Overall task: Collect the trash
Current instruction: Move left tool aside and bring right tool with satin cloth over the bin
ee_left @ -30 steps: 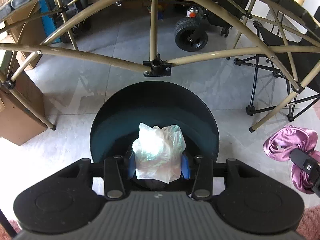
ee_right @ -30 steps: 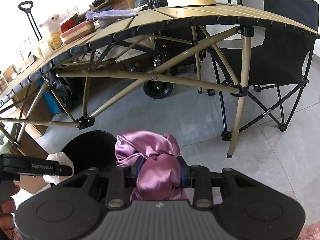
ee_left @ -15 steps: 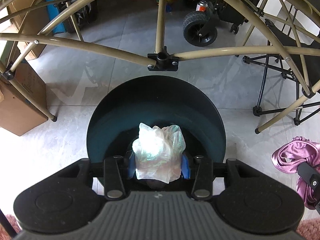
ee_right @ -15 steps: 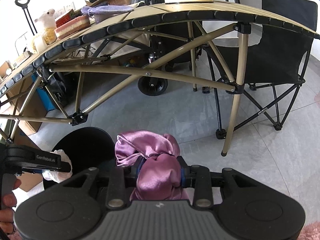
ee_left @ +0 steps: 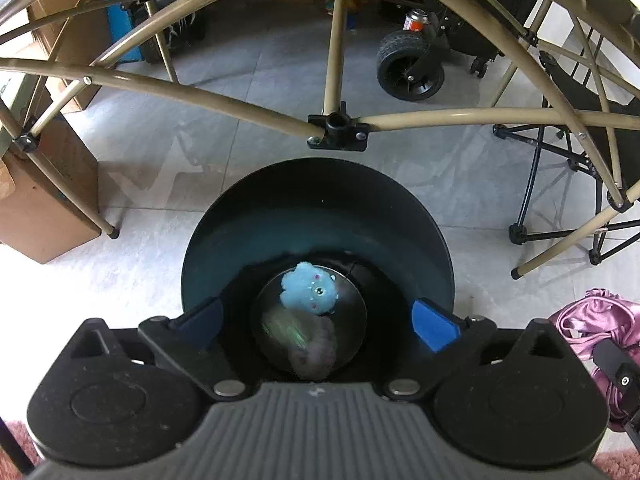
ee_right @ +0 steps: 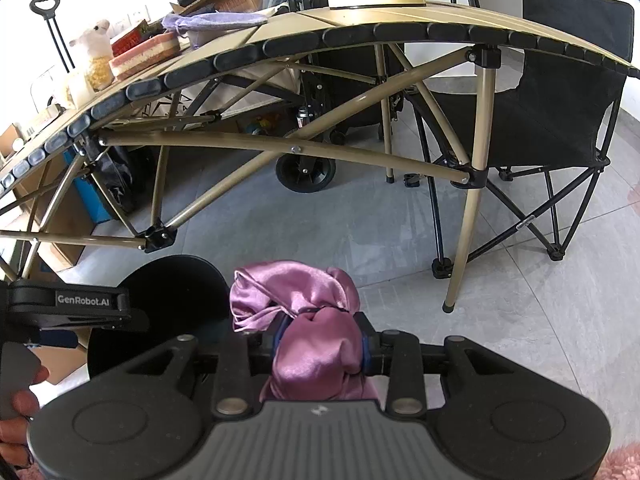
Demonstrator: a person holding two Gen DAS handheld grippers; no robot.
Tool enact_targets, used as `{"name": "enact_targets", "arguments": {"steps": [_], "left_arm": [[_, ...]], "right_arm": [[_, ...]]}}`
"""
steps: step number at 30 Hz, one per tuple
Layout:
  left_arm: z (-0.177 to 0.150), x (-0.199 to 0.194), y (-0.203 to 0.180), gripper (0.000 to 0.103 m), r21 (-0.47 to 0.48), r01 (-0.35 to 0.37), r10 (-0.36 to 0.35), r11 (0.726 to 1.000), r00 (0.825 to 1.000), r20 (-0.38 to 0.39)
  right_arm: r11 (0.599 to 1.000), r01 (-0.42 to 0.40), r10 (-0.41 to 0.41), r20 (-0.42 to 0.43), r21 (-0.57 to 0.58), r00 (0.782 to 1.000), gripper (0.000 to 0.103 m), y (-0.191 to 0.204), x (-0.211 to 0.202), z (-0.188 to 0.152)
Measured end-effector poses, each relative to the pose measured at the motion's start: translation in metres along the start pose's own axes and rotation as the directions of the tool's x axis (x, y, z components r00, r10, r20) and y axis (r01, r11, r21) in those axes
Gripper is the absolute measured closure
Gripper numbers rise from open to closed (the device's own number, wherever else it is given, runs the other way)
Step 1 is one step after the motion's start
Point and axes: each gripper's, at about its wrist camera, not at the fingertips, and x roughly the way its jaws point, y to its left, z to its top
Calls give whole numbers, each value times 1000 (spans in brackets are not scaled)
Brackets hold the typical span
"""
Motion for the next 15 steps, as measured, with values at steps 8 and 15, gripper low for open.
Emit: {"name": "enact_targets", "arguments": {"steps": [8, 15], "left_arm": [[-1, -1, 2, 0, 1, 3, -3, 1000, 1000, 5], [-1, -5, 6, 0, 5, 16, -16, 1000, 1000, 10]], "right_arm": [[1000, -1, 1, -1, -3, 1000, 70, 1, 0, 0], [1000, 2, -2, -2, -12, 1000, 70, 3, 1, 0]]}}
